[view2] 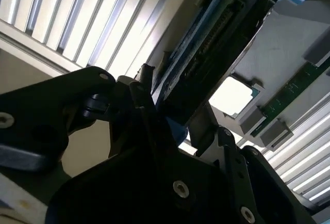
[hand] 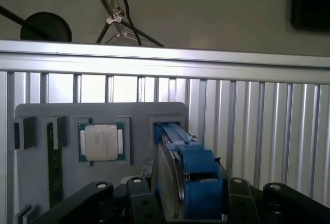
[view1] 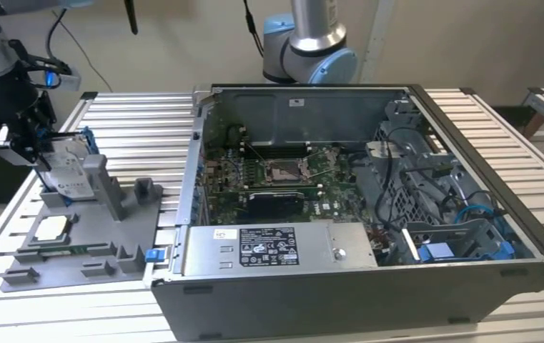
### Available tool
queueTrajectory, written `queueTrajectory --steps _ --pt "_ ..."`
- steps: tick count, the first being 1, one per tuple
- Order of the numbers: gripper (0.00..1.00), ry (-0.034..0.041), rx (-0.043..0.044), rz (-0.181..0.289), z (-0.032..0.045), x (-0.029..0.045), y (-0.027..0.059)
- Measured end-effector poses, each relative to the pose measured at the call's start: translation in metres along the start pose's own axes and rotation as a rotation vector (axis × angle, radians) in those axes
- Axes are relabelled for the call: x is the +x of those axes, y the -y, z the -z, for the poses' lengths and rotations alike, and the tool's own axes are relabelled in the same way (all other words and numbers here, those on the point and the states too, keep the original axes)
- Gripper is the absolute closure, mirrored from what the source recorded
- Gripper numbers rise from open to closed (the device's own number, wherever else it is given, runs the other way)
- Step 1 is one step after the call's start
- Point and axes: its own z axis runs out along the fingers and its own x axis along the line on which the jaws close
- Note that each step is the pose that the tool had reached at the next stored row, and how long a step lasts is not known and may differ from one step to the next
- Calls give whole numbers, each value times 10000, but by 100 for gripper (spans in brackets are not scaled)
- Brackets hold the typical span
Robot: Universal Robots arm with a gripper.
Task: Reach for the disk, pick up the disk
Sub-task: 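Pick up the disk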
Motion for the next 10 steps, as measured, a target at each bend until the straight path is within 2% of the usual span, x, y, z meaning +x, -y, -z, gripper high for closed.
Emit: queueTrajectory --steps 5,10 --pt "0 0 1 1 -75 3 2" --pt "0 6 1 0 -112 6 2"
